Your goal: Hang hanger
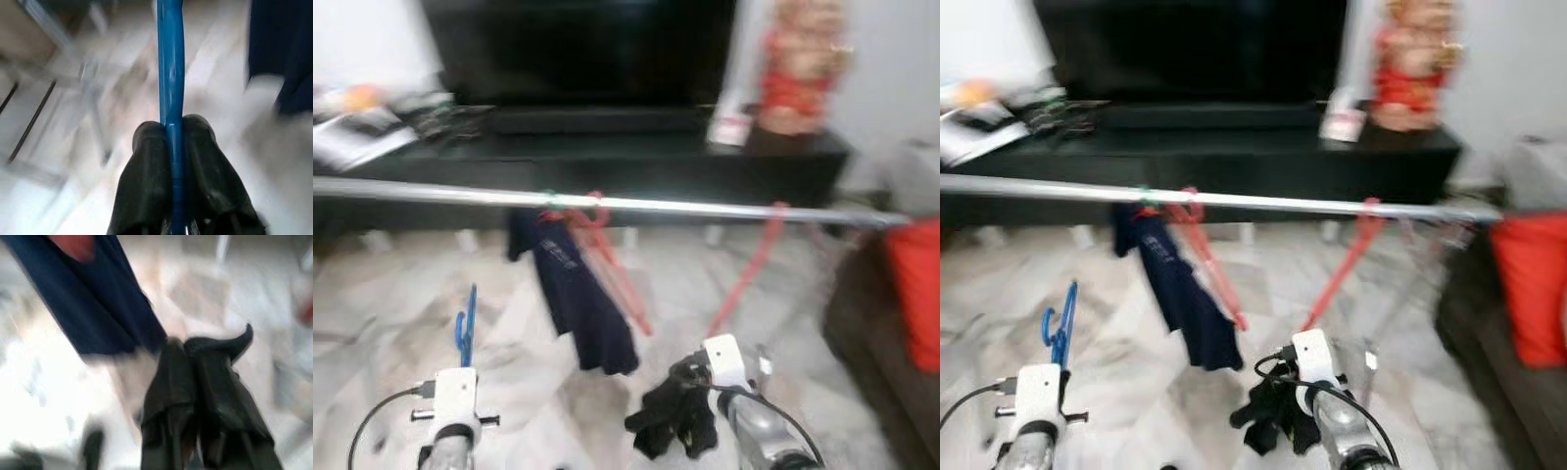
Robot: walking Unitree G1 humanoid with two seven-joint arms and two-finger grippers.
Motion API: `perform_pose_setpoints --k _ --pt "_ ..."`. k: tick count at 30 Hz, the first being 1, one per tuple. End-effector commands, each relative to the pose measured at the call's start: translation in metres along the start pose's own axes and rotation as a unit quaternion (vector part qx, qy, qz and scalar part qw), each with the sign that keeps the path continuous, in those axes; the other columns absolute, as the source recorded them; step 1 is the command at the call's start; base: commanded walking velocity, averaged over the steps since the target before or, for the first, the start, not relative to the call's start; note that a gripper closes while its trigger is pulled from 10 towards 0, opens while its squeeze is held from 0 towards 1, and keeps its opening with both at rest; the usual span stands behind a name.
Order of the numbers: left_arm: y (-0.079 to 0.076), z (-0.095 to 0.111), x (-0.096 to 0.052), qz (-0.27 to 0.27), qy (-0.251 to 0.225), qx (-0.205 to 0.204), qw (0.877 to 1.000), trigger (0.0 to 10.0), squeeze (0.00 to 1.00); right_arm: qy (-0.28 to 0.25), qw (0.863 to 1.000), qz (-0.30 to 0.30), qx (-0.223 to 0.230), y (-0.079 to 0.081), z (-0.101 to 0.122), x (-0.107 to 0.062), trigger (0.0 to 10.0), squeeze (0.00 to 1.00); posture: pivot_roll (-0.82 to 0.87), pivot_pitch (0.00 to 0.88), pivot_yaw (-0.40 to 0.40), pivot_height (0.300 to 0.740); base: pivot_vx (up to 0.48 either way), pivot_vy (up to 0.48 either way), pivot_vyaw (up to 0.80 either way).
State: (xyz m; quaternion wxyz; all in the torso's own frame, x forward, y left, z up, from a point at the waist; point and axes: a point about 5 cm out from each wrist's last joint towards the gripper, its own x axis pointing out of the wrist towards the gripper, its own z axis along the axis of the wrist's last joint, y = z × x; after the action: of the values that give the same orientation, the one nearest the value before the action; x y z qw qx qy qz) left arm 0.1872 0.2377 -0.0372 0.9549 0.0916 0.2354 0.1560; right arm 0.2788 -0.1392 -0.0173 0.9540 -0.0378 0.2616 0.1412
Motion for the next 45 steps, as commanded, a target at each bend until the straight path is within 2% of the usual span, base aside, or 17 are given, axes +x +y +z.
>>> perform_pose_setpoints --k 1,23,36,37,42,45 --pt "0.0 0.012 0.007 -0.001 -0.02 0.004 1.0 10.0 0.0 -0.006 1.0 -0.004 0.007 -0.001 -0.001 -0.001 10.0 0.0 -0.15 0.0 0.02 0.74 -0.307 0.0 0.0" --pt "0.001 0.007 0.007 0.002 -0.016 0.006 1.0 10.0 0.0 -0.012 1.0 -0.014 0.0 -0.001 0.005 0.001 10.0 0.0 -0.14 0.0 0.02 0.74 -0.308 0.0 0.0" --pt "0.0 0.014 0.01 -0.003 -0.029 0.004 1.0 10.0 0.0 -0.061 0.998 -0.017 -0.003 -0.001 0.044 0.012 10.0 0.0 -0.14 0.0 0.02 0.74 -0.231 0.0 0.0" --pt "0.0 0.017 0.011 -0.007 -0.033 0.003 0.999 10.0 0.0 -0.069 0.997 -0.017 -0.002 -0.001 0.051 0.014 10.0 0.0 -0.14 0.0 0.02 0.74 0.0 0.0 0.0" --pt "-0.004 0.023 0.013 -0.024 -0.042 0.004 0.999 10.0 0.0 -0.069 0.997 -0.026 -0.008 -0.003 0.059 0.016 10.0 0.0 -0.14 0.0 0.02 0.74 0.0 0.0 0.0" --pt "-0.008 0.028 0.014 -0.042 -0.051 0.001 0.998 10.0 0.0 -0.073 0.997 -0.04 0.005 -0.007 0.065 0.017 10.0 0.0 -0.14 0.0 0.023 0.74 0.0 0.0 0.0"
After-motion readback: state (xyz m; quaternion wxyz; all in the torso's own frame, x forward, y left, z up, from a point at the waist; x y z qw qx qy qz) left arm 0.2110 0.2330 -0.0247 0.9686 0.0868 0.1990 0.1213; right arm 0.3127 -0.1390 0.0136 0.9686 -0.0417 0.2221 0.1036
